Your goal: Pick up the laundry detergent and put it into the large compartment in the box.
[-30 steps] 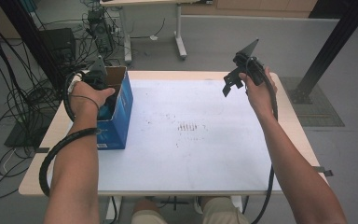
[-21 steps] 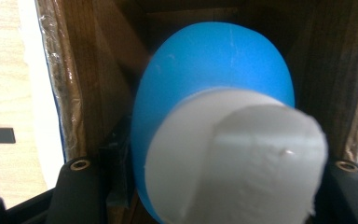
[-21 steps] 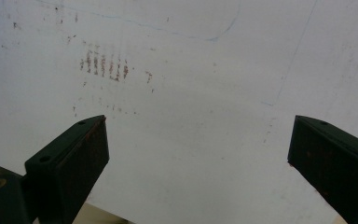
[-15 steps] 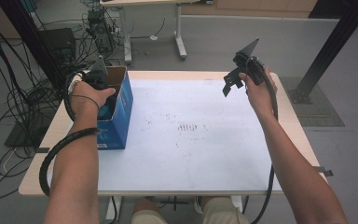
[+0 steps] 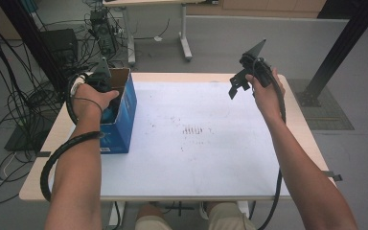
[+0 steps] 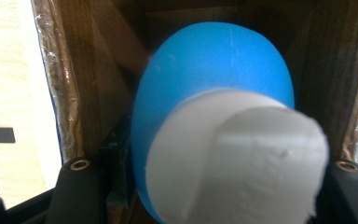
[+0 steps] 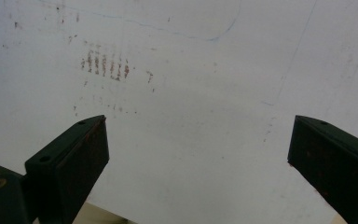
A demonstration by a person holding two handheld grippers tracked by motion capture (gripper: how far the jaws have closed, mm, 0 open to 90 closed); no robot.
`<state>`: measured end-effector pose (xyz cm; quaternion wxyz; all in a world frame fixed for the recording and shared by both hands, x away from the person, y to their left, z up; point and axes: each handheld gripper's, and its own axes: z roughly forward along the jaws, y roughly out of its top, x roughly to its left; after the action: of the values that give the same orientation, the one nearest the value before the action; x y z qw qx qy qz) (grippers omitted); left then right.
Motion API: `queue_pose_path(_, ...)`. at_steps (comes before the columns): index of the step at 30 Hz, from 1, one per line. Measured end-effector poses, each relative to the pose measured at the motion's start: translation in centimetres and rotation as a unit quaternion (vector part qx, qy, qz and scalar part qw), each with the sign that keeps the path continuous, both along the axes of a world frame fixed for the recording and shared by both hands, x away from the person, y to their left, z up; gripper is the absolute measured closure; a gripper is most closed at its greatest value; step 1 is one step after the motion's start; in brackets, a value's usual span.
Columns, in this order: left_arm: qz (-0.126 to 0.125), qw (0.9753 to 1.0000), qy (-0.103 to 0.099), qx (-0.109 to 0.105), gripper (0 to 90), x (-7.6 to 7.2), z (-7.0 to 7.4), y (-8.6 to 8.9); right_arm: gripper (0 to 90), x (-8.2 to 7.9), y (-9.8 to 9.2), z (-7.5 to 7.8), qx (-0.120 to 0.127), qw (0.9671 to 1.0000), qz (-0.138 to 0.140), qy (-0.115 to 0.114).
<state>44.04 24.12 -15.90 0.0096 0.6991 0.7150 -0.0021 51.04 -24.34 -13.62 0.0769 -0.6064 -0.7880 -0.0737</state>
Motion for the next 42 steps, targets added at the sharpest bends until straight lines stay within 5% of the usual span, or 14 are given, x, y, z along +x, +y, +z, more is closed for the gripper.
queue_pose_path(25,-0.001,1.0000,-0.008,-0.004,34.4,-0.2,0.1,0.1,5.0,-0.1,0.1,0.1,0.001,1.0000,0.000,0.000)
queue_pose_path(42,-0.018,0.9996,-0.020,0.007,28.8,-0.8,2.6,-0.9,5.0,-0.6,0.2,0.5,0.004,1.0000,0.004,-0.008)
